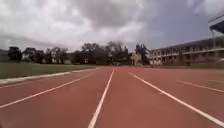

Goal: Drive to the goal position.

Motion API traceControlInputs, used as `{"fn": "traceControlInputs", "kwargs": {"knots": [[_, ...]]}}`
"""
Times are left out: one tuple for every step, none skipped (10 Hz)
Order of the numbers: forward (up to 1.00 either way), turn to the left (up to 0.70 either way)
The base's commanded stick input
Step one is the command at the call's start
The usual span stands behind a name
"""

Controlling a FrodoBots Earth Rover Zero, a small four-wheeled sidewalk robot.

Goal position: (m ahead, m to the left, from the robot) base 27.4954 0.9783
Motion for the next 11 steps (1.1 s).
{"fn": "traceControlInputs", "kwargs": {"knots": [[0.6, 0.0], [0.6, 0.0], [0.6, 0.0], [0.6, 0.0], [0.6, 0.0], [0.6, 0.0], [0.6, 0.0], [0.6, 0.0], [0.6, 0.0], [0.6, 0.0], [0.6, 0.0]]}}
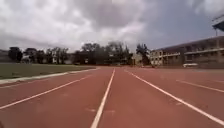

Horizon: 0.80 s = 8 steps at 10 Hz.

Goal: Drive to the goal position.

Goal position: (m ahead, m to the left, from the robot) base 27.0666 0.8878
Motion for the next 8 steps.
{"fn": "traceControlInputs", "kwargs": {"knots": [[0.6, 0.0], [0.6, 0.0], [0.6, 0.0], [0.6, 0.0], [0.6, 0.0], [0.6, 0.0], [0.6, 0.0], [0.6, 0.0]]}}
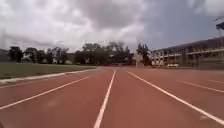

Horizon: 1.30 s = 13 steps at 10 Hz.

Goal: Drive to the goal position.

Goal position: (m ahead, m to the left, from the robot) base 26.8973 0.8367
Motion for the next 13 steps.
{"fn": "traceControlInputs", "kwargs": {"knots": [[0.6, 0.0], [0.6, 0.0], [0.6, 0.0], [0.6, 0.0], [0.6, 0.0], [0.6, 0.0], [0.6, 0.0], [0.6, 0.0], [0.6, 0.0], [0.6, 0.0], [0.6, 0.0], [0.6, 0.0], [0.6, -0.06]]}}
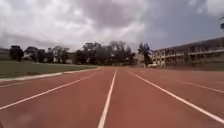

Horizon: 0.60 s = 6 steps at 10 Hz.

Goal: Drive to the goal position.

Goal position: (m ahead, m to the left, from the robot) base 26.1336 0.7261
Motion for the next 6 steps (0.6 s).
{"fn": "traceControlInputs", "kwargs": {"knots": [[0.6, -0.14], [0.6, -0.15], [0.6, -0.15], [0.6, -0.15], [0.6, -0.15], [0.6, -0.15]]}}
